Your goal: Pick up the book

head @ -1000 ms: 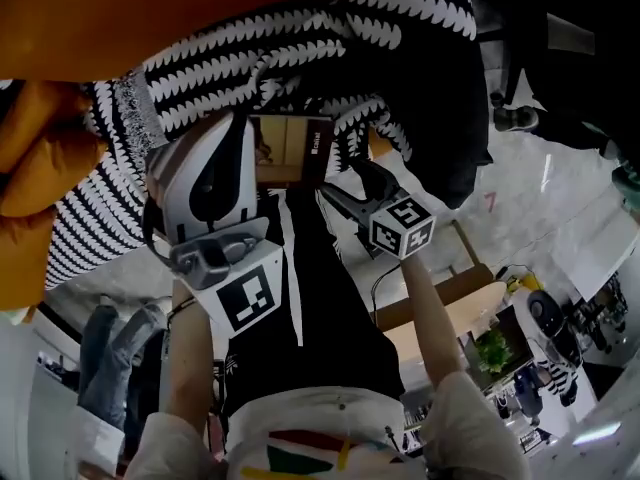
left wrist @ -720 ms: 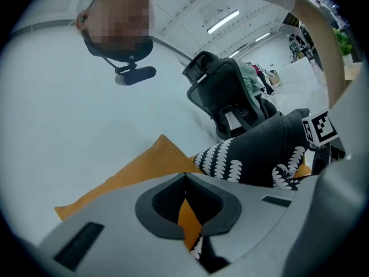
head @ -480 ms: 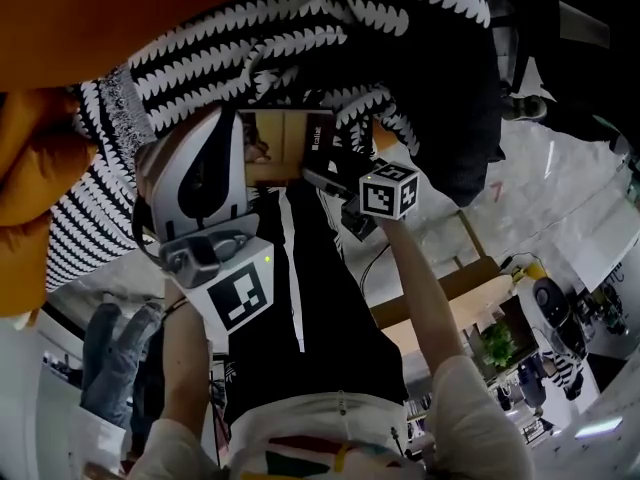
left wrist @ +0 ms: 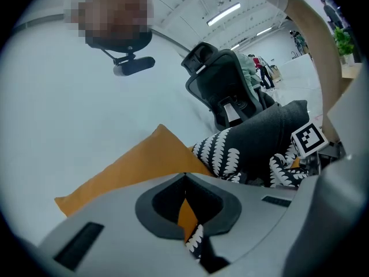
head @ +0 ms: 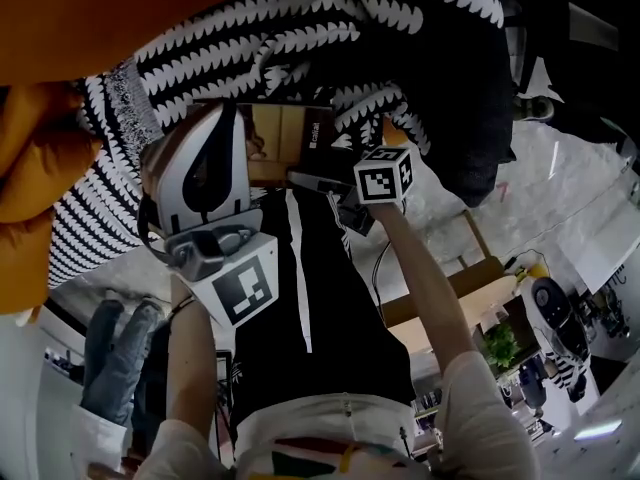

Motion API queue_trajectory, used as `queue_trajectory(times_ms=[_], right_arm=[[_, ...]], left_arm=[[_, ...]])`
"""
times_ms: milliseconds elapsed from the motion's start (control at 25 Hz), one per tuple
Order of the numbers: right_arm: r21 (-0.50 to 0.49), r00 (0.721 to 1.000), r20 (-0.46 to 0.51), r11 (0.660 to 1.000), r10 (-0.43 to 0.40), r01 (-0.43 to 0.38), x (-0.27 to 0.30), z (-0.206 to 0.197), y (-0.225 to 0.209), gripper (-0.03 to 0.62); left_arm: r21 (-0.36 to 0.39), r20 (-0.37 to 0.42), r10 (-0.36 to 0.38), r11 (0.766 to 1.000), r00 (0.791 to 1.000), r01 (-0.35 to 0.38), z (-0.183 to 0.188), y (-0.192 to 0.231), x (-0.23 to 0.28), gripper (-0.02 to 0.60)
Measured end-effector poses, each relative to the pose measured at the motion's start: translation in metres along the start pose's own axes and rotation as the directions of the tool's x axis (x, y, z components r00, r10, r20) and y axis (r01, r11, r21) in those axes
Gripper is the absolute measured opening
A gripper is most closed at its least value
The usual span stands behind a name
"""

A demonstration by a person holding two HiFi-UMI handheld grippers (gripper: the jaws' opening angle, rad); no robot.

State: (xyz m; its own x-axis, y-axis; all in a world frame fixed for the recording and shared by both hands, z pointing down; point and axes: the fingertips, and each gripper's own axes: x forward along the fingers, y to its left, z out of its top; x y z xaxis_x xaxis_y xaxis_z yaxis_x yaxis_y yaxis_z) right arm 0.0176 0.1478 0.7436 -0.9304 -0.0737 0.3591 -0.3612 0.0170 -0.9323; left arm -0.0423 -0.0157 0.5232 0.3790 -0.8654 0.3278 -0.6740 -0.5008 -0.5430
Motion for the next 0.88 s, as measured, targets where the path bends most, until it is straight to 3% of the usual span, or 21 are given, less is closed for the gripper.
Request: queue_trajectory(times_ms=[80,120,480,680,880], right_arm=[[0.012,1.0,0.017,1.0,0.02,-0.02,0.002,0.007,0.009,0.196],[0.012,0.999,0.028,1.0,0.024,-0.024,0.001,0.01,0.013,0.188],[0.018,0.995,0.07,0.998,0.064,-0.066,-0.009,0.033,0.046,0.167],[0.072,0.996,0.064,0.995,0.059,-0.063,-0.026,0.027,0.067,0.167],[0.172,0.989,0.145,0.983,0.036,-0.061,-0.051,0.031,0.088,0.167]], left_arm=[[0.001,-0.008,-0.001,1.0,1.0,0.001,-0.001,0.0,-0.001,0.008],[0.0,-0.012,-0.001,1.0,1.0,0.001,-0.001,-0.001,-0.001,0.008],[0.002,-0.015,0.046,0.999,0.999,-0.046,0.006,0.014,-0.003,0.008],[-0.005,-0.027,0.075,0.997,0.997,-0.075,0.013,0.031,-0.008,0.008],[-0.01,-0.01,0.115,0.993,0.993,-0.115,0.035,0.054,-0.018,0.008]])
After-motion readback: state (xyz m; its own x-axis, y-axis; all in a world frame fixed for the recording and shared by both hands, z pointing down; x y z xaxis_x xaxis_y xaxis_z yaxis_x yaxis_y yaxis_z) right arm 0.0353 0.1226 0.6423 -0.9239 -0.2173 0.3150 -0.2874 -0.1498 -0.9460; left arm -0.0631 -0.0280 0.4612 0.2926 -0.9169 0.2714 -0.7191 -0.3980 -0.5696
